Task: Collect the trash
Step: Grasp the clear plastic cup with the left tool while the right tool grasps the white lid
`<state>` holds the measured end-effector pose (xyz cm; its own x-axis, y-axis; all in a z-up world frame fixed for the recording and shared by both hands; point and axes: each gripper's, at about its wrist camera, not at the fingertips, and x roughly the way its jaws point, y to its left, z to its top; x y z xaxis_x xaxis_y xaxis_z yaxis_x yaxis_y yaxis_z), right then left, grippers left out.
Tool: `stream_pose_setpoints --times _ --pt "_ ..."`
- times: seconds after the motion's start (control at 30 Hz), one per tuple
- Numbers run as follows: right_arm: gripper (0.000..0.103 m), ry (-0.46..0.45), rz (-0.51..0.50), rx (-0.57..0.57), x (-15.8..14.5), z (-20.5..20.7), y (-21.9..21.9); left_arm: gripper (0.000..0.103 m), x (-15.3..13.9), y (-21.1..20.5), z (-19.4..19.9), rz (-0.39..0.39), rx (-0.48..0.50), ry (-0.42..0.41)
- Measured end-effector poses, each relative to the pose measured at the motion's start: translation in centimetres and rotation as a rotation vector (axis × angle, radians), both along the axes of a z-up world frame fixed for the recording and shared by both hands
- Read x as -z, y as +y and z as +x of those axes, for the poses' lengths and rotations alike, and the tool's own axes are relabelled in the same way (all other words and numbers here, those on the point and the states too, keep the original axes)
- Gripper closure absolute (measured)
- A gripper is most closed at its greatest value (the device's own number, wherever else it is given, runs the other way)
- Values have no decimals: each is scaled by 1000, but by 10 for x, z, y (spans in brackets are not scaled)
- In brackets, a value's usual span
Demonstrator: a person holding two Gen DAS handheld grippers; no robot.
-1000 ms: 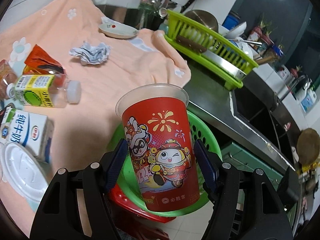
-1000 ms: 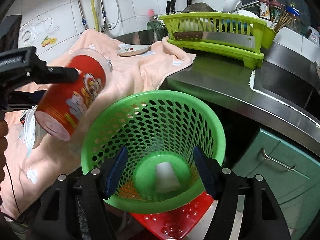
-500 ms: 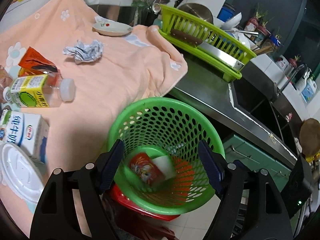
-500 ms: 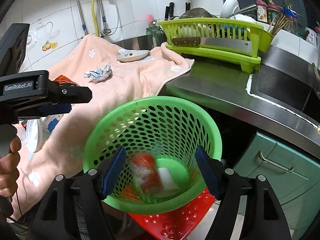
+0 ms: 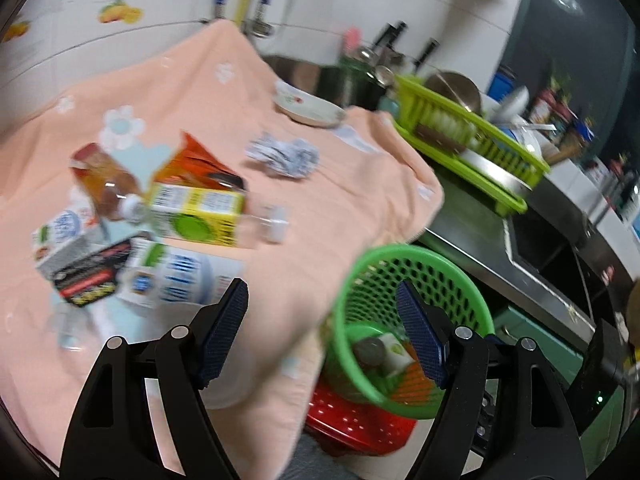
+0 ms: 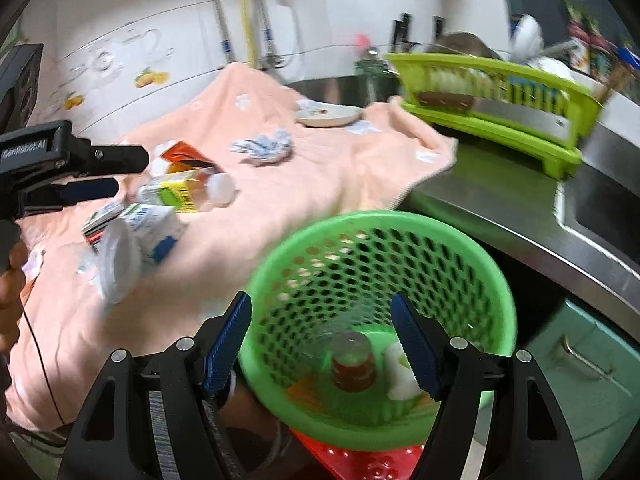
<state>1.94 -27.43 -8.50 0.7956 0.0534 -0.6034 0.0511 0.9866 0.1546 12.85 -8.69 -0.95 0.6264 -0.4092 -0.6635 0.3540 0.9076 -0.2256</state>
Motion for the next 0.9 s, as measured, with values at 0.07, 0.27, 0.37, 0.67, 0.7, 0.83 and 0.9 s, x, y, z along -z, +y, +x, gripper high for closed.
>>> stream_pose_setpoints --times 0.07,0.27,0.37,0.67,0.7,0.83,0.9 --pt "33 -3 12 -46 -4 7 11 28 -2 15 1 5 -27 -12" --pt "35 -15 12 -155 -14 23 45 28 -3 66 3 29 -128 -28" --pt "38 -16 9 -206 -17 31 61 28 -1 91 7 33 -191 -17" --pt "48 2 27 -338 -16 61 109 28 8 162 15 25 -373 24" --pt "48 6 25 -350 -15 65 115 28 10 169 17 25 -387 32" --pt "49 23 23 -378 -9 77 129 28 18 186 21 15 -425 61" --pt "50 30 26 -383 -6 82 133 28 24 191 23 6 -434 84"
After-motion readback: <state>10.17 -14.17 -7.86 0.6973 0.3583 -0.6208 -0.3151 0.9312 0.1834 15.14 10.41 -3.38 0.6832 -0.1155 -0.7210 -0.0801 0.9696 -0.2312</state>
